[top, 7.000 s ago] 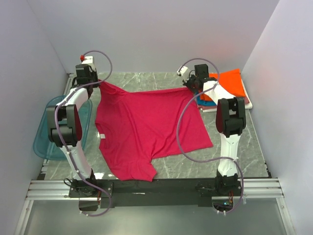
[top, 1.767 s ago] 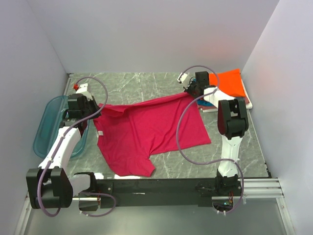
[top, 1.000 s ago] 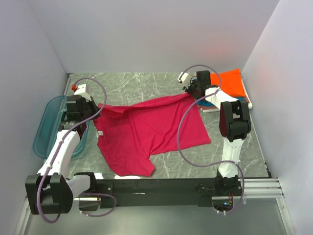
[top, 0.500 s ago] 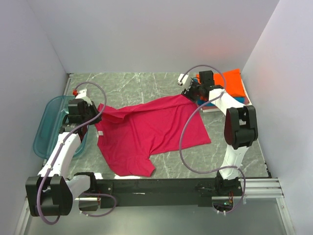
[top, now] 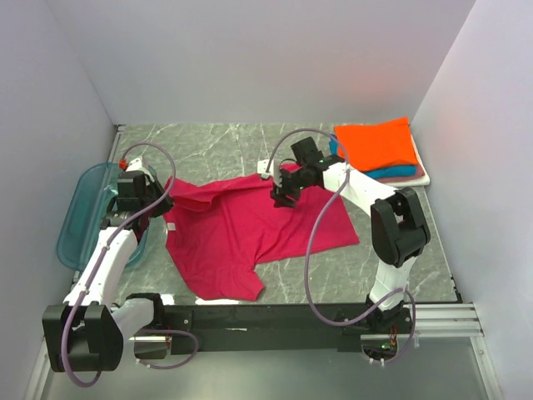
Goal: Fold and stack the t-shirts
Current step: Fold the tshirt
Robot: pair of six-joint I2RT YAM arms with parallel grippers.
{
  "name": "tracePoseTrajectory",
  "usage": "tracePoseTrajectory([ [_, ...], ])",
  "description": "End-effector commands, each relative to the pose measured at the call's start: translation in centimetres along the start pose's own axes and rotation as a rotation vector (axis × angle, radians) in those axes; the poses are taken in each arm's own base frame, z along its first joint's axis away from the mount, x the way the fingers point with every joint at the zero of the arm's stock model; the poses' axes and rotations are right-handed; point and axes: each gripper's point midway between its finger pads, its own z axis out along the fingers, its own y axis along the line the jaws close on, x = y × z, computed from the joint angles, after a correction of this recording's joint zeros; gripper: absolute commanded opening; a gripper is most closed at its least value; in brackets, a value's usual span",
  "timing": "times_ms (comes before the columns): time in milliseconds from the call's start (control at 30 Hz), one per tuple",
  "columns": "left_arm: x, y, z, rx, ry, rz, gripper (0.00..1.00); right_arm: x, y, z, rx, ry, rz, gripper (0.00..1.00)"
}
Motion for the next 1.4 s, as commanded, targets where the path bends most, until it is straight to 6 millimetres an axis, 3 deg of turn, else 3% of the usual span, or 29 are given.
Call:
tracePoseTrajectory([
  [0,-0.6,-0.3,-0.7,0.002,-0.043,-0.047,0.01,-2.9,2.0,-0.8,-0.061,-0.072,0.035,0.62],
  [200,0.4,-1.5,-1.1,0.033,-0.026,-0.074,0.01,-4.7,4.1,0.5,-0.144,-0.098,0.059,0.62],
  [967,3.6,-1.5,-1.2,0.051,0.021,-0.118,0.02,-6.2,6.0,2.3,-0.204,-0.107,0.102,0.62],
  [1067,3.9,-1.7,-1.1,0.065,0.034,-0.123,0.11,-6.9,6.5,2.8,-0.223,-0.118,0.124,0.62],
  [1200,4.0,-2.2,-1.6,0.091,0.044,-0.120,0.31,-8.0,7.2,3.7,-0.235,-0.133,0.190,0.62],
  [1233,3.9,-2.3,-1.8,0.097,0.040,-0.113,0.40,-8.7,6.6,4.3,-0.208,-0.156,0.193,0.62],
  [1367,3.0,-2.8,-3.3,0.127,-0.009,-0.098,0.53,-10.3,5.6,6.2,-0.080,-0.156,0.344,0.62],
])
